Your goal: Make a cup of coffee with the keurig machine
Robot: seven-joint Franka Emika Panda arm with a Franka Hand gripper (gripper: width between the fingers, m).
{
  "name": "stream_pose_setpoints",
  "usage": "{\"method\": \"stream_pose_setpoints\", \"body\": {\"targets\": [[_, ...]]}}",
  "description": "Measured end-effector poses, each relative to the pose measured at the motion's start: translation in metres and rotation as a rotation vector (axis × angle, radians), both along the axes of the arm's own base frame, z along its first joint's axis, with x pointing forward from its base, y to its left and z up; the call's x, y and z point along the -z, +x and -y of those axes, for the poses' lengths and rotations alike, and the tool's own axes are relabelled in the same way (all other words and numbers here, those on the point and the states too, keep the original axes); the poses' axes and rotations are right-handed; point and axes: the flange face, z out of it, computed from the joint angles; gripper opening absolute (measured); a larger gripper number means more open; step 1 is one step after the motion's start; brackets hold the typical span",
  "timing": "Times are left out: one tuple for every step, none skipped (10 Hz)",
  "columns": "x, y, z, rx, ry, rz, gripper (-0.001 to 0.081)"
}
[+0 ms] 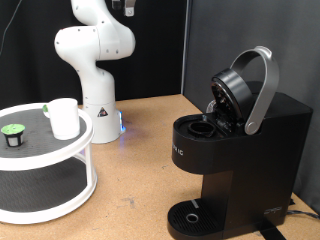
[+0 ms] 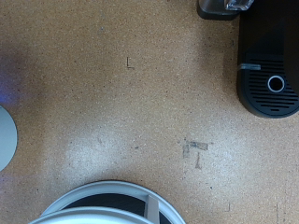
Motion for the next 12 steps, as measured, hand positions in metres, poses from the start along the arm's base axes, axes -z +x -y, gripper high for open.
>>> {"method": "stream_pose_setpoints", "body": {"targets": [[0.000, 0.000, 0.002, 0.004, 0.004, 0.002, 0.0803], [-0.001, 0.000, 0.010, 0.009, 0.016, 0.004, 0.0803], [-0.001, -0.002, 0.024, 0.005, 0.024, 0.009, 0.0803], [-0.002, -0.005, 0.041, 0.000, 0.029, 0.010, 0.0803], [-0.002, -0.009, 0.058, -0.006, 0.027, 0.007, 0.0803], [-0.002, -0.011, 0.064, -0.015, 0.028, 0.006, 0.0803], [-0.002, -0.011, 0.064, -0.014, 0.028, 0.004, 0.0803], [-0.001, -0.011, 0.065, -0.023, 0.029, 0.002, 0.0803], [0.001, -0.011, 0.068, -0.032, 0.027, 0.000, 0.0803], [0.002, -0.013, 0.076, -0.031, 0.024, -0.001, 0.0803], [0.003, -0.015, 0.087, -0.028, 0.020, -0.004, 0.0803], [0.005, -0.018, 0.102, -0.025, 0.019, -0.005, 0.0803]]}}
